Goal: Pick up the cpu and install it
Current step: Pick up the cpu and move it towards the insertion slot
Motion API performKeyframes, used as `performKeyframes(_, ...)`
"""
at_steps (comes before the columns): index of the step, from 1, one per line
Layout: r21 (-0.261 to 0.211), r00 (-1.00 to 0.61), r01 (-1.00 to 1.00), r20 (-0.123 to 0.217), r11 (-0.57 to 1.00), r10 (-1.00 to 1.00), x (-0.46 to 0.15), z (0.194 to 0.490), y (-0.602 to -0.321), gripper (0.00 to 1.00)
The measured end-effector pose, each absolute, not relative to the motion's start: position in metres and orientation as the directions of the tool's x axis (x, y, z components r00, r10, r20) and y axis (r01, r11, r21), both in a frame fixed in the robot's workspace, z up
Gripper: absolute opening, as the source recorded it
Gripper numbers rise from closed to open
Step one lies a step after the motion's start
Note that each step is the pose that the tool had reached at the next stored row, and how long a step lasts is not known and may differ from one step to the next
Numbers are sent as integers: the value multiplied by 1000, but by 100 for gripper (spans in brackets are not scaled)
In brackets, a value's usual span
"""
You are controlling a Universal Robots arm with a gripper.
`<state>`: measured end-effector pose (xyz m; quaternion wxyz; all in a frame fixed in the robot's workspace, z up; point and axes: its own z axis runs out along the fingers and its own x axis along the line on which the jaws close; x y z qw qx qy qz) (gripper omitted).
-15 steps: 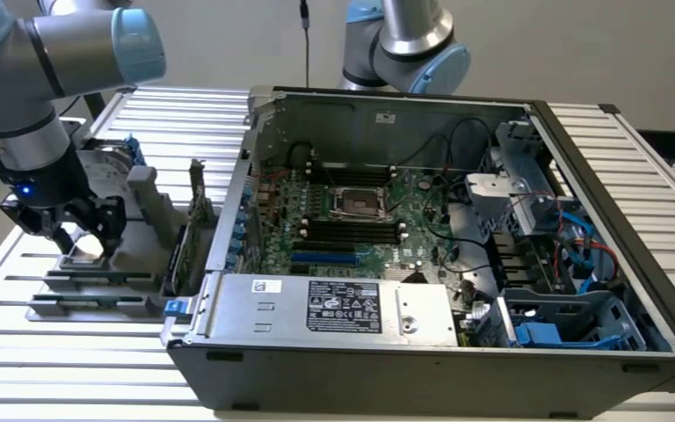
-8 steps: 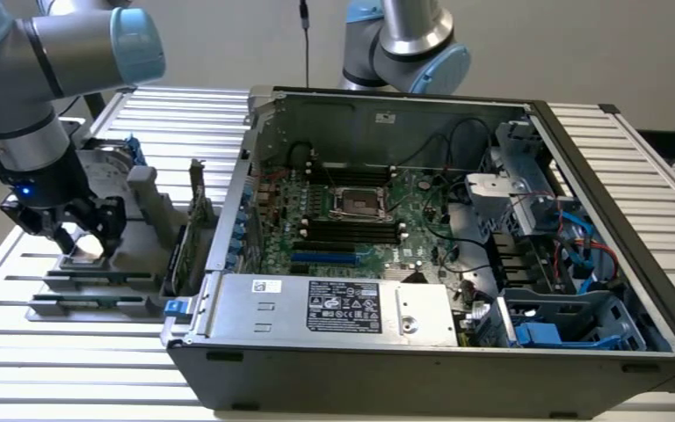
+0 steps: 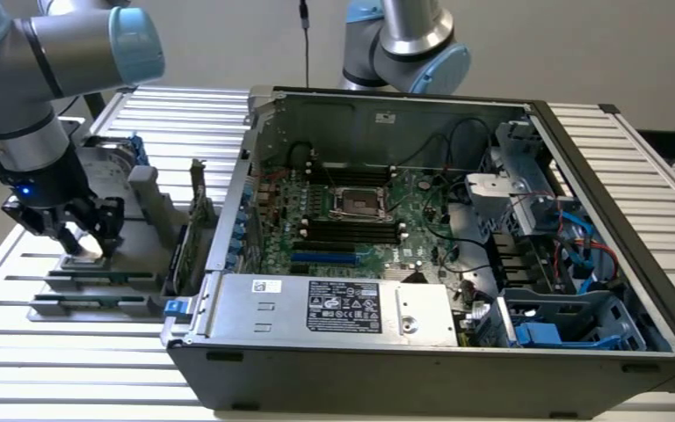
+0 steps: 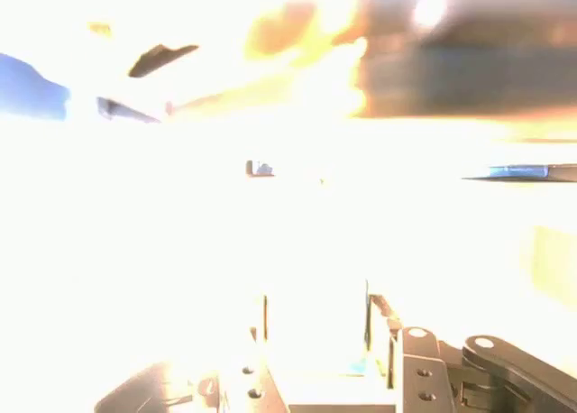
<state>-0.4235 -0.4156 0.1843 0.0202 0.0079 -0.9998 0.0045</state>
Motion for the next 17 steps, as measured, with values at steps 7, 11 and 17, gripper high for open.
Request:
performKeyframes(7,-6,-999,-16,40,1000,-16,-424,194,-416,55)
performKeyframes(11,-6,-999,-16,40,1000,-16,-424,211,-416,55)
performKeyframes(17,-6,-999,-16,40,1000,-16,-422,238,-416,55)
